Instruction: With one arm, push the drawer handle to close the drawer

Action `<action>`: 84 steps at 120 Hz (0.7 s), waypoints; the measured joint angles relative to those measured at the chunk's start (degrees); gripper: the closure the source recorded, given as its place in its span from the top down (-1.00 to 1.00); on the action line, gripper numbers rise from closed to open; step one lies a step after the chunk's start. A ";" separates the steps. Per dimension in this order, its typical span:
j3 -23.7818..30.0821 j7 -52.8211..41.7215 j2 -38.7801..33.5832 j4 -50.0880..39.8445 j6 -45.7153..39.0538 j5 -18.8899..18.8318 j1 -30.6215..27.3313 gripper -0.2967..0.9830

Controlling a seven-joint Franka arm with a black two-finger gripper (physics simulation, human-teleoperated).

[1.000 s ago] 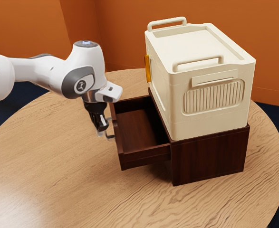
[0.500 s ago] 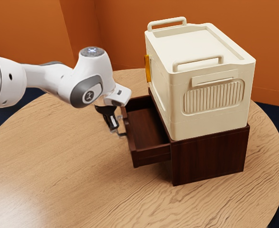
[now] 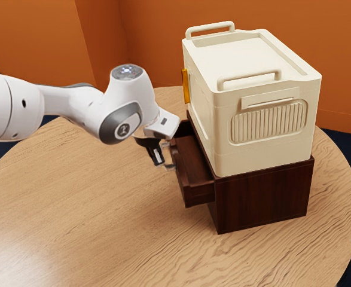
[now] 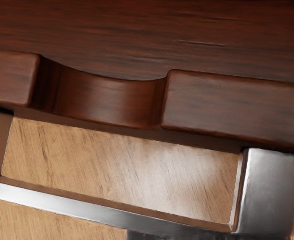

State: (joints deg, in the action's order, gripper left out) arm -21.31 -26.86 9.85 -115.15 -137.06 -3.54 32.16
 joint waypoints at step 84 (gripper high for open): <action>2.02 -0.36 2.89 0.43 -10.73 -0.58 0.46 -0.69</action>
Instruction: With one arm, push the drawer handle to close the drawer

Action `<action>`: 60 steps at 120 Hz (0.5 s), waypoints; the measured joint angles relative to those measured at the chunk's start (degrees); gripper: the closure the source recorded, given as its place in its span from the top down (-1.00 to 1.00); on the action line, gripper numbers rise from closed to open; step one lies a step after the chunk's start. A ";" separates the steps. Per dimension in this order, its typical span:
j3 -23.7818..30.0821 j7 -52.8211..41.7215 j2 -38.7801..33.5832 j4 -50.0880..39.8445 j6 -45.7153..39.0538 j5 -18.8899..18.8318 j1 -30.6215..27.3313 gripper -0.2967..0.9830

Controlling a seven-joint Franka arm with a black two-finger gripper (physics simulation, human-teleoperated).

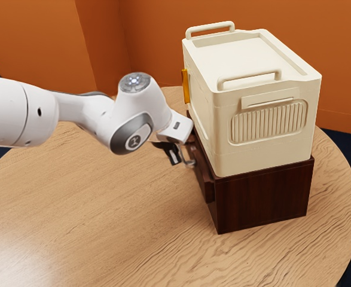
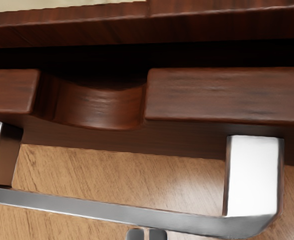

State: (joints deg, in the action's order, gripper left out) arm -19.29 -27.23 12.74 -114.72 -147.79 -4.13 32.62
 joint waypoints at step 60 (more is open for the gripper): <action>0.88 -0.02 1.67 0.00 -7.80 -1.82 -0.07 -0.69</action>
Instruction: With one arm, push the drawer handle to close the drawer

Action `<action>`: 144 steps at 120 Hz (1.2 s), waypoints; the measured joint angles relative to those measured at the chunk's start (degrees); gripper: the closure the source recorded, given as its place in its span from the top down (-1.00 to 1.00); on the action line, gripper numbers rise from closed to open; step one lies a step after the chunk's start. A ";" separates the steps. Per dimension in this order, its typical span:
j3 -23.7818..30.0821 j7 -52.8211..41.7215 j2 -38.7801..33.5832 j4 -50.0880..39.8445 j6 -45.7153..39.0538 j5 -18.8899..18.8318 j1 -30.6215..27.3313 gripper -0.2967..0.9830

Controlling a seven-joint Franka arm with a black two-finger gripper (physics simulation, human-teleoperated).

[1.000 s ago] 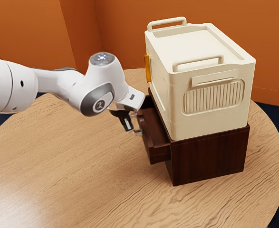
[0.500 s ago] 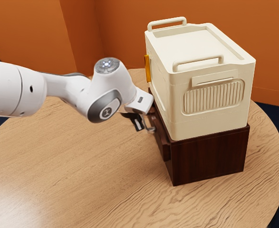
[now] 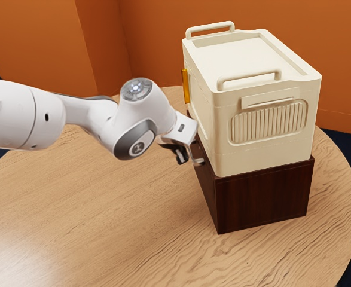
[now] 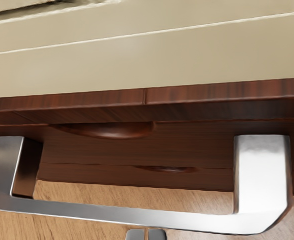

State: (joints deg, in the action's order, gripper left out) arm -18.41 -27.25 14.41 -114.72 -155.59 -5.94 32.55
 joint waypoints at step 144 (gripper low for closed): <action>-4.68 4.76 -11.47 20.67 50.99 -0.35 0.42 0.37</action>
State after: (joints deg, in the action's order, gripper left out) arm -23.10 -22.48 2.94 -94.06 -104.60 -6.30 32.97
